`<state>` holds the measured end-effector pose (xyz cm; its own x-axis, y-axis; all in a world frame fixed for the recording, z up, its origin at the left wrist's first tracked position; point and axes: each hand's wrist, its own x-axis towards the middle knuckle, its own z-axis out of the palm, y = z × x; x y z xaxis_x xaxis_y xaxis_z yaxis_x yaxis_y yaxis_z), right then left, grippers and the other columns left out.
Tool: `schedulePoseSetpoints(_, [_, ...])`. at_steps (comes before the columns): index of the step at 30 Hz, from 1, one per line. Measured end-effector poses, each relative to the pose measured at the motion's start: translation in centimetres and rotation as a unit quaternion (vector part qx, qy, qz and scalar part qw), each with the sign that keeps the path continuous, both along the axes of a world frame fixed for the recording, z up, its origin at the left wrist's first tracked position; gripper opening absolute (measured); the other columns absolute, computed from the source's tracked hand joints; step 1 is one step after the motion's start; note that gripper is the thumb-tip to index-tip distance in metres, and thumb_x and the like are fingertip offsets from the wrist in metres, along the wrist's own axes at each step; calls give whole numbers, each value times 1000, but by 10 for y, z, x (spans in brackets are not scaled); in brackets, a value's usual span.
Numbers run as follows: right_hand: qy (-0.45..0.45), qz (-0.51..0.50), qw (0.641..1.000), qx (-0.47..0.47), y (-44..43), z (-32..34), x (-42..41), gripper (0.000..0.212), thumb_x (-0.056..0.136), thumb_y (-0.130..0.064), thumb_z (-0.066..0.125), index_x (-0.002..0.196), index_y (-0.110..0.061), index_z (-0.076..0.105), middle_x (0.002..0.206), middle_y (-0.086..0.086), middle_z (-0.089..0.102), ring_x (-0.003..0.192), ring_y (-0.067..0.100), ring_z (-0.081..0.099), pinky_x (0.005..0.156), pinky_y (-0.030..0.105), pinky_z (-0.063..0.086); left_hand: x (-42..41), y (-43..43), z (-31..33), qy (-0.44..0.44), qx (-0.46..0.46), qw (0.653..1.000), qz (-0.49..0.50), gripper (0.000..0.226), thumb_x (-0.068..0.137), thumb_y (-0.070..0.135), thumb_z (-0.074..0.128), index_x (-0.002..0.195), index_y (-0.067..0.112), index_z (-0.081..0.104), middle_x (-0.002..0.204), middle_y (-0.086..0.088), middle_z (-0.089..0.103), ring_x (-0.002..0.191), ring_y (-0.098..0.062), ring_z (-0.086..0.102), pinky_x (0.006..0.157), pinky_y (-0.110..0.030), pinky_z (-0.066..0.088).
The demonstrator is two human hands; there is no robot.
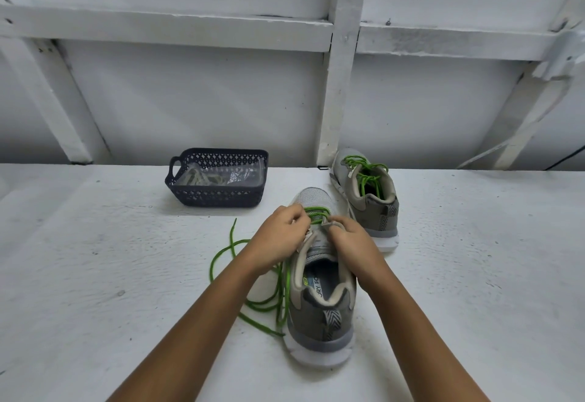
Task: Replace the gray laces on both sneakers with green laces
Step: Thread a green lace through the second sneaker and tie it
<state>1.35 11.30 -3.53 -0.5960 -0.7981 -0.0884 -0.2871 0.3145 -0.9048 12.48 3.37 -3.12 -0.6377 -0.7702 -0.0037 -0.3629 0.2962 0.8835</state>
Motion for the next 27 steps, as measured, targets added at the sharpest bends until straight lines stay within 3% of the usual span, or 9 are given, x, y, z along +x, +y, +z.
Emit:
schedulePoseSetpoints(3, [-6,7,1000,-8,1,1,-1,30,93,-4,44,114,15,53,126,29,53,119,35,46,87,30,37,0,2,2,-17,-35,999,-20,21,94,19,42,77,7,50,86,-5,48,71,-13,43,67,-28,35])
schedulePoseSetpoints(7, [-24,4,1000,-14,4,4,0,29,94,-4,44,115,8,59,126,24,56,115,31,51,97,32,37,0,1,7,-16,-56,998,-26,19,92,18,48,75,15,55,87,-1,53,71,-7,48,64,-18,37])
schedulePoseSetpoints(10, [-35,-11,999,-28,5,3,1,25,93,-2,43,107,11,60,119,31,56,115,37,50,98,44,39,4,-2,16,-24,-85,995,-42,22,92,22,52,75,17,64,97,-8,60,84,-15,57,73,-23,42])
schedulePoseSetpoints(12, [-26,-29,999,-38,5,0,2,25,92,-3,43,104,3,65,108,22,65,108,34,56,93,41,44,8,-3,21,-17,-81,995,-62,25,93,26,54,79,9,68,100,-12,61,90,-19,59,79,-25,42])
schedulePoseSetpoints(15, [5,-42,998,-53,6,-2,4,28,92,-4,44,105,-8,68,95,0,63,98,16,56,86,27,42,15,-1,20,-50,-88,989,-113,10,89,36,60,86,27,62,107,-1,53,99,-7,52,80,-16,38])
schedulePoseSetpoints(18, [12,-76,995,-69,8,-5,4,28,93,-5,44,110,-9,66,101,-1,61,102,14,54,92,27,41,16,2,10,-76,-96,982,-142,13,88,30,62,89,39,51,114,4,45,110,-7,46,87,-20,33])
schedulePoseSetpoints(22, [-15,-119,988,-95,10,-7,4,26,93,-5,44,108,-10,65,101,2,63,103,19,56,93,31,43,18,5,10,-61,-87,986,-131,27,86,15,55,82,41,50,110,4,43,103,-8,47,84,-14,35])
schedulePoseSetpoints(27, [-49,-145,982,-108,11,-10,3,28,91,-3,43,105,-11,66,100,2,64,101,19,57,89,29,43,24,0,11,-60,-80,985,-141,21,85,23,57,83,44,55,112,4,46,102,-7,51,91,-15,37])
